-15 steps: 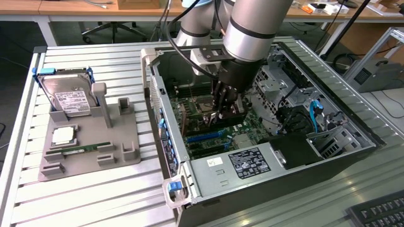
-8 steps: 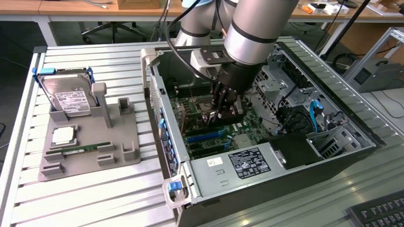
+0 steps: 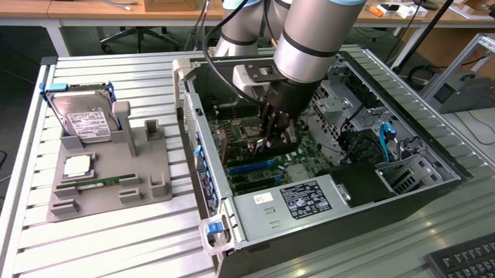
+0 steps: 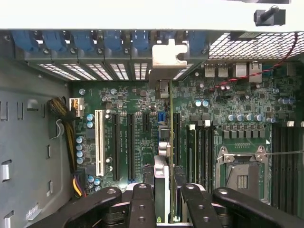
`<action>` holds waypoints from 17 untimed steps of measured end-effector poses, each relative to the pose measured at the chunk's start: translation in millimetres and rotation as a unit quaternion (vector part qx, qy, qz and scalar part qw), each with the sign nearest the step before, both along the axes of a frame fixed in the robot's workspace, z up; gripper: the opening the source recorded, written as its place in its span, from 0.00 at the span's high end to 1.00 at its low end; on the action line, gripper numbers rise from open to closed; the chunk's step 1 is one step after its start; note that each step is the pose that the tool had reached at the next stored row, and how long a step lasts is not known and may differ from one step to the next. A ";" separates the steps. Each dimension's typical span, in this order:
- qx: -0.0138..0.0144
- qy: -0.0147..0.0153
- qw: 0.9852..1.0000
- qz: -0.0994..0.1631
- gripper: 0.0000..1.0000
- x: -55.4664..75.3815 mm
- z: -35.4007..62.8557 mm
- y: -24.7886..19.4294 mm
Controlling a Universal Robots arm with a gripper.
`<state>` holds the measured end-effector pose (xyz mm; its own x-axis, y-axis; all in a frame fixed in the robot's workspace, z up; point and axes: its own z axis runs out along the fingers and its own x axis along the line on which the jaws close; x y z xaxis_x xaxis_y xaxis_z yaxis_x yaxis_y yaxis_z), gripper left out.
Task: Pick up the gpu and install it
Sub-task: 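Insert the gpu into the slot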
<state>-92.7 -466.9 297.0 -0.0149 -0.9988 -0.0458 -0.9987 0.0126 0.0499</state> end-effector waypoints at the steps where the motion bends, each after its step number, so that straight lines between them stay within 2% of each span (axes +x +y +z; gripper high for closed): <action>1: 0.000 0.000 1.000 -0.002 0.74 0.0 -0.9 0.0; 17: -0.001 0.000 1.000 -0.005 0.74 -7.7 -10.3 0.0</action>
<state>-100.4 -466.9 286.7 -0.0254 -0.9987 -0.0436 -0.9985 0.0232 0.0498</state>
